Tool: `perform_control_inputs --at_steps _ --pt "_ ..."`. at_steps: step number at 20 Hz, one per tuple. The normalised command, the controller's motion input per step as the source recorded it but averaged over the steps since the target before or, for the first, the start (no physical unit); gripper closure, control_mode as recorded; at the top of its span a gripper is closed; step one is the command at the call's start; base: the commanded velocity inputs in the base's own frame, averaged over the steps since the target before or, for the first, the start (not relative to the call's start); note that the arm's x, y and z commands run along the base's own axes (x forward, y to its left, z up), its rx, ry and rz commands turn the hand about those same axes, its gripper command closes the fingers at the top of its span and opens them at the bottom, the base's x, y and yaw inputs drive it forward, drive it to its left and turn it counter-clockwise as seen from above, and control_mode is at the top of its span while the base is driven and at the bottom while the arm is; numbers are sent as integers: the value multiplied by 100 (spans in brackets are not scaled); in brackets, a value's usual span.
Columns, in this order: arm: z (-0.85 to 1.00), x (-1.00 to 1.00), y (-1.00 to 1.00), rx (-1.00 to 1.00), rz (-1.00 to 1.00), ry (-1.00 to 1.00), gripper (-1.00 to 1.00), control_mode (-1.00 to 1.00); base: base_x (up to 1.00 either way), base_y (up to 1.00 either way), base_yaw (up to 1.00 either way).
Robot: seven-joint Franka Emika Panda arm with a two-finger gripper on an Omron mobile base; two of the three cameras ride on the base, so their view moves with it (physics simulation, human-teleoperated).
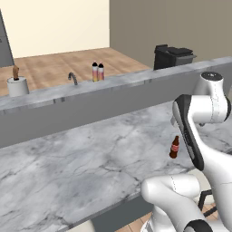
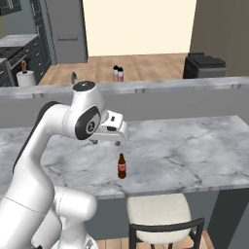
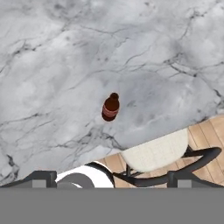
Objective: Place the large bottle from the dining counter next to the other large bottle outside the sink, and place the small bottle from the dining counter next to the other small bottle inside the sink.
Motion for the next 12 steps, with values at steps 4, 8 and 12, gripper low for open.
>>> perform_control_inputs --at_steps 4,8,12 --pt "-16 19 0 1 0 0 -100 -100 0 0 0" --pt "-13 18 0 1 0 0 -100 -100 0 0 0" --pt "-6 24 0 1 0 0 -100 -100 0 0 0"
